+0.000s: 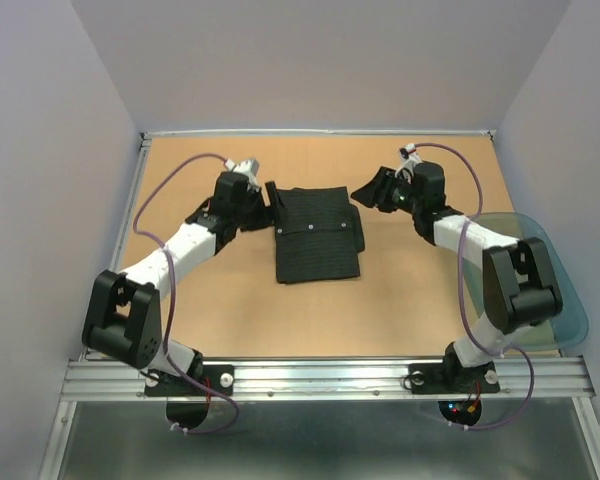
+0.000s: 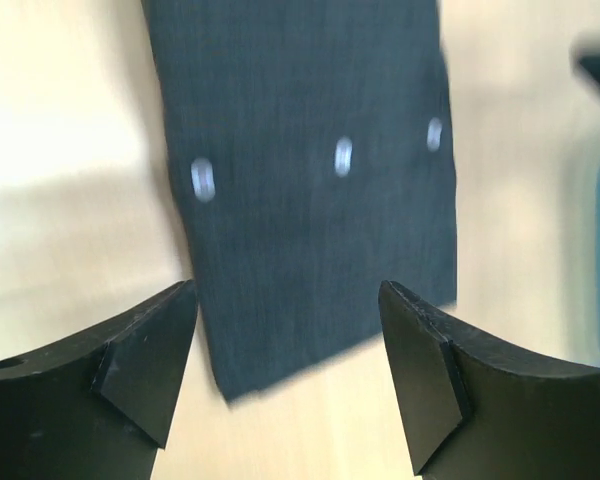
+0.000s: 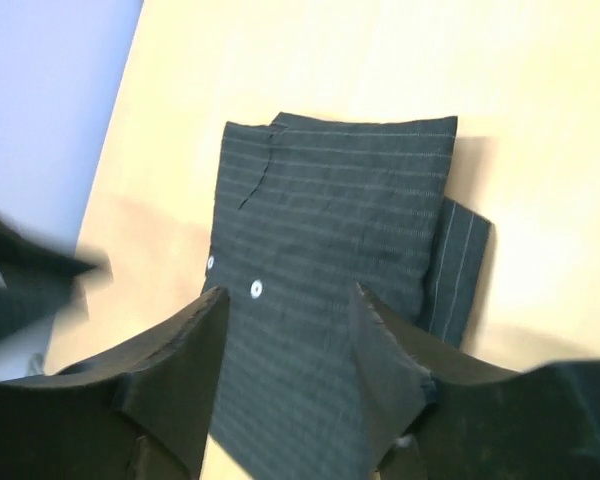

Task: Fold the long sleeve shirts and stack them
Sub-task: Fold the shirt

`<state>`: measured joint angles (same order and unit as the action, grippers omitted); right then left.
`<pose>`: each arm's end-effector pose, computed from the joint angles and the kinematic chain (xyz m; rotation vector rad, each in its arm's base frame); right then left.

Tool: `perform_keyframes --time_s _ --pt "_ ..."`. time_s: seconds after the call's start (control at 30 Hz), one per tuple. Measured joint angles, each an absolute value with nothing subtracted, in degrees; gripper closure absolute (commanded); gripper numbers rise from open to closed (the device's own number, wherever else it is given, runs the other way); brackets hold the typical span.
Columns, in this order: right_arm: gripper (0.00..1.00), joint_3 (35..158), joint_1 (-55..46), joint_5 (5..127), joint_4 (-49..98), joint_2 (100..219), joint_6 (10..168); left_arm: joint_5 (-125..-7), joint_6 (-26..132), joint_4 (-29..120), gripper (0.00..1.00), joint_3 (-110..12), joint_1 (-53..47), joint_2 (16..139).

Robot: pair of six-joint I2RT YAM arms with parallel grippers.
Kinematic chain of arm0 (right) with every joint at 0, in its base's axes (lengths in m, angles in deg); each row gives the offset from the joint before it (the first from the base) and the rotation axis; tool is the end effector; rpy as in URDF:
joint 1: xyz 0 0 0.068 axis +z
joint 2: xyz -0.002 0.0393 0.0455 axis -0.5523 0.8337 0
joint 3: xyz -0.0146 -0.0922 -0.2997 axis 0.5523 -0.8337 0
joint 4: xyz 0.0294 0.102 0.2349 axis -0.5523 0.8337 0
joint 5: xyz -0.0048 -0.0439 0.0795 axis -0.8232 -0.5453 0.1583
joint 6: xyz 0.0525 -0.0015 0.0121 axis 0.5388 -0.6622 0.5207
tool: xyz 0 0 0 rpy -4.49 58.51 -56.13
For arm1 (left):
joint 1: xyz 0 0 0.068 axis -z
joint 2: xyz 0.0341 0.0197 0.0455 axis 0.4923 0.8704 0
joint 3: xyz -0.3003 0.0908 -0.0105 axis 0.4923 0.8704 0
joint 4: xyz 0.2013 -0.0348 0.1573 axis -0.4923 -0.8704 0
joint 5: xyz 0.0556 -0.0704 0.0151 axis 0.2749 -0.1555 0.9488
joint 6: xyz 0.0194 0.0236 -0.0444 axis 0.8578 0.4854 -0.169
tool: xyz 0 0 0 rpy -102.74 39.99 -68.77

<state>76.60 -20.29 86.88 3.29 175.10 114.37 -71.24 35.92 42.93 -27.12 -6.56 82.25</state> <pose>0.3621 0.1026 0.2653 -0.0161 2.0237 1.0014 0.2739 -0.1249 0.2923 0.0310 2.1900 -0.7806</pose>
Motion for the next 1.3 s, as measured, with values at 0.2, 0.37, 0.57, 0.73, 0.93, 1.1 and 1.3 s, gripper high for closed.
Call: perform_keyframes --time_s 0.2,0.37,0.57,0.73,0.93,1.1,1.3 --pt "0.38 68.40 -17.71 82.92 7.05 163.17 113.52 -63.00 43.81 42.52 0.28 -49.33 -5.83 96.99" --pt "0.38 60.10 -13.53 81.04 11.31 157.84 114.57 -61.71 47.17 41.64 0.35 -61.46 -5.16 110.21" --pt "0.38 56.99 -9.16 81.35 12.86 157.92 116.47 -60.33 47.65 39.33 0.44 -63.19 -4.79 120.50" --pt "0.49 56.99 -5.43 81.02 12.69 165.38 117.24 -57.07 44.79 38.41 0.48 -61.26 -5.20 122.16" --pt "0.54 61.50 -5.93 79.08 10.33 173.27 115.07 -55.37 35.54 41.12 0.47 -47.95 -10.45 113.20" --pt "0.51 69.98 -7.74 78.01 10.33 180.00 111.66 -53.31 28.88 40.88 0.36 -34.07 -13.88 102.19" --pt "0.36 77.78 -11.68 76.28 12.71 182.93 107.86 -52.79 28.79 36.40 0.13 -26.82 -11.32 91.35"
